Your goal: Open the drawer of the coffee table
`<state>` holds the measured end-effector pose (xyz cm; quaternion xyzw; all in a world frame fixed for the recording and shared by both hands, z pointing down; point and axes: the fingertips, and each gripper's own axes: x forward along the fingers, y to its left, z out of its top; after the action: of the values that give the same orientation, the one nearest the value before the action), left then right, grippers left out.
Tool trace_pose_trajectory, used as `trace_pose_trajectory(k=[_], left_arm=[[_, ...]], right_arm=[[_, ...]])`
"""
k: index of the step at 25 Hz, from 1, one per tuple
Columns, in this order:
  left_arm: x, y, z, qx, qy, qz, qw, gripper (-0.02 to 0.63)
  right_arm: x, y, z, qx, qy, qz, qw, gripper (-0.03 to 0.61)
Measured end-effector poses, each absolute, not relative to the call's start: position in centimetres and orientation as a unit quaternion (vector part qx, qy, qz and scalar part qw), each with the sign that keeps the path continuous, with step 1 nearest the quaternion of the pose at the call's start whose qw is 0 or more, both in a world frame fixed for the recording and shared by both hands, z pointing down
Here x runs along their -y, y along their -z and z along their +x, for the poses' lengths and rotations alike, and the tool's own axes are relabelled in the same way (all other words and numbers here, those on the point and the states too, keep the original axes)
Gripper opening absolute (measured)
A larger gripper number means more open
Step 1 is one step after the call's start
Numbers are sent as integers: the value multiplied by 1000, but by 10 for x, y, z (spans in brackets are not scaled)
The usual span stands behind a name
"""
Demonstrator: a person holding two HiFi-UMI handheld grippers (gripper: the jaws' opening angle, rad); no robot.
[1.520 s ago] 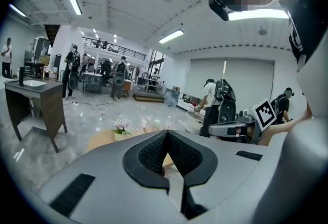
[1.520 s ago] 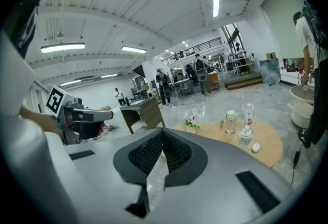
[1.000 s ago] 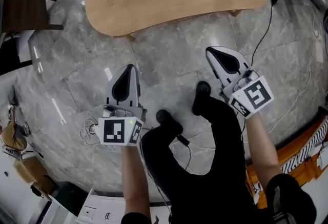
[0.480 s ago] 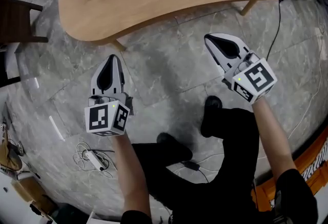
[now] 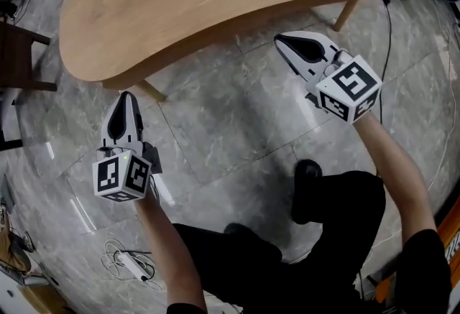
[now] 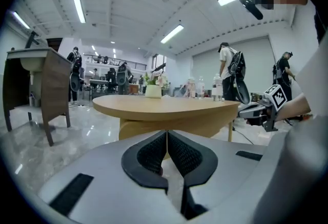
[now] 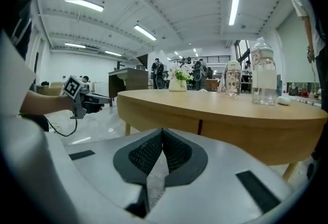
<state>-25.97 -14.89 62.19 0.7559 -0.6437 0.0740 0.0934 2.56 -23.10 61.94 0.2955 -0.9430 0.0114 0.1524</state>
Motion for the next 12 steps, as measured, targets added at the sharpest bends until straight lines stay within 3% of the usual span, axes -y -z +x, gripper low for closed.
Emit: trace_pose_trajectory(k=[9, 12], left_arm=[[143, -651, -287, 663, -34, 739, 116, 6], [140, -659, -288, 655, -44, 745, 120, 62]], right_arm=[[264, -646, 34, 925, -43, 349, 140, 13], [269, -654, 37, 921, -42, 358, 151, 14]])
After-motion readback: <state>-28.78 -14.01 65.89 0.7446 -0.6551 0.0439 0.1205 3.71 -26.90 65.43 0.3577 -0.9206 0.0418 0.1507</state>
